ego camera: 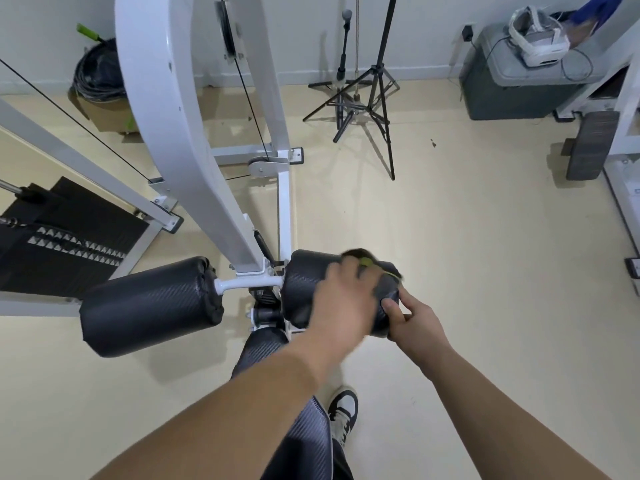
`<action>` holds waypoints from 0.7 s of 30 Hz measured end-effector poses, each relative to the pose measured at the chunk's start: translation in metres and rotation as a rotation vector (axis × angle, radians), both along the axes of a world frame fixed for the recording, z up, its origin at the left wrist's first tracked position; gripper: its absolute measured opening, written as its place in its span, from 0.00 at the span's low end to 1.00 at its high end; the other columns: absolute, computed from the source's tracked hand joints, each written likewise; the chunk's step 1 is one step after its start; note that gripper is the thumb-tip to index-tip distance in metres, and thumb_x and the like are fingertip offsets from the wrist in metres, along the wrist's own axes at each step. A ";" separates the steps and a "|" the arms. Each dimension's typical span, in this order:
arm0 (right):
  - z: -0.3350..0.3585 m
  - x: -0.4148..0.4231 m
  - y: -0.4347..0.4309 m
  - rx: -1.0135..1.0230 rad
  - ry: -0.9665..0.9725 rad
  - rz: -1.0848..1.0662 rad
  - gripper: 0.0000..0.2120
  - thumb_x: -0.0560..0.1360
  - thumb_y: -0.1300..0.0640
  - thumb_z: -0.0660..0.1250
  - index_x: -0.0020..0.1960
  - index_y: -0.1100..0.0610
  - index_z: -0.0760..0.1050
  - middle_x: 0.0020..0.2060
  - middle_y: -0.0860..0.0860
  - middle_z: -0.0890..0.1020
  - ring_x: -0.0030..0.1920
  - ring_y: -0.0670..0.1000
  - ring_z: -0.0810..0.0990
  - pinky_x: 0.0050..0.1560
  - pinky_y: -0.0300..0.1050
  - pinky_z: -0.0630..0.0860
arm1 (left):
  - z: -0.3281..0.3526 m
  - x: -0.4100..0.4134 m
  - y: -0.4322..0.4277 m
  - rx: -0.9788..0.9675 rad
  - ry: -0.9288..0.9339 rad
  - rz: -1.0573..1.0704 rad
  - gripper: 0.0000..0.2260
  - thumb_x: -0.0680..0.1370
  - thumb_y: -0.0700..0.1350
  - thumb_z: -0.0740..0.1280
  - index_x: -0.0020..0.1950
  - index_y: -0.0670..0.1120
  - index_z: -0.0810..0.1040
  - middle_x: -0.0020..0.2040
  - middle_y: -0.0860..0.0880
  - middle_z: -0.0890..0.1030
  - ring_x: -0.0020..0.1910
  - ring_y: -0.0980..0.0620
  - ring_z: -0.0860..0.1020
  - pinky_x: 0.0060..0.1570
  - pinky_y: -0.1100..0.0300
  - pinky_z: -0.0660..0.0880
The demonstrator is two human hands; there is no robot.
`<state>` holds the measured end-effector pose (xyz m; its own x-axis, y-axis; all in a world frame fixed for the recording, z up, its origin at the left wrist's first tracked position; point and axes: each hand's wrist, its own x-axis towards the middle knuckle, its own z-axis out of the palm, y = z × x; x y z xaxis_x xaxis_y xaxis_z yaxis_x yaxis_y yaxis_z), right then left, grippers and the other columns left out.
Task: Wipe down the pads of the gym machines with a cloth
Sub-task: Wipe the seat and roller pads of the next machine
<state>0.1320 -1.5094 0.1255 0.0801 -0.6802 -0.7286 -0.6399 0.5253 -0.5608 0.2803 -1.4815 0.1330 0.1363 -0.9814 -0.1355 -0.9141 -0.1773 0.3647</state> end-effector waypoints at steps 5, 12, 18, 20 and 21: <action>0.003 -0.002 0.003 -0.012 -0.015 -0.011 0.09 0.81 0.57 0.62 0.57 0.49 0.79 0.42 0.53 0.87 0.43 0.54 0.83 0.51 0.53 0.82 | 0.006 0.000 0.008 -0.045 0.078 -0.187 0.22 0.73 0.47 0.70 0.68 0.53 0.77 0.60 0.44 0.75 0.53 0.40 0.75 0.39 0.51 0.77; 0.011 0.000 0.028 -0.114 -0.110 -0.045 0.28 0.83 0.50 0.65 0.78 0.32 0.62 0.64 0.39 0.81 0.66 0.47 0.78 0.63 0.42 0.73 | 0.008 0.096 0.013 0.107 0.064 0.230 0.18 0.78 0.48 0.64 0.68 0.55 0.75 0.58 0.49 0.70 0.59 0.45 0.72 0.47 0.54 0.74; 0.022 -0.005 0.023 -0.120 -0.068 -0.084 0.25 0.74 0.42 0.75 0.69 0.44 0.74 0.64 0.43 0.77 0.62 0.49 0.79 0.58 0.45 0.74 | 0.008 0.068 0.062 0.103 0.140 0.358 0.17 0.75 0.52 0.66 0.64 0.56 0.74 0.57 0.53 0.71 0.51 0.46 0.77 0.42 0.53 0.76; 0.028 0.001 0.005 -0.104 -0.060 -0.081 0.27 0.73 0.40 0.75 0.68 0.44 0.72 0.63 0.44 0.78 0.58 0.49 0.80 0.55 0.47 0.76 | 0.007 0.074 0.070 0.128 0.129 0.336 0.16 0.74 0.53 0.67 0.61 0.57 0.74 0.55 0.55 0.71 0.49 0.47 0.78 0.41 0.55 0.73; 0.032 0.006 -0.002 -0.106 -0.043 -0.056 0.27 0.75 0.43 0.74 0.71 0.46 0.72 0.62 0.45 0.79 0.57 0.49 0.81 0.55 0.48 0.77 | 0.009 0.077 0.069 0.137 0.126 0.310 0.15 0.74 0.53 0.67 0.60 0.58 0.74 0.54 0.55 0.71 0.49 0.47 0.78 0.41 0.54 0.74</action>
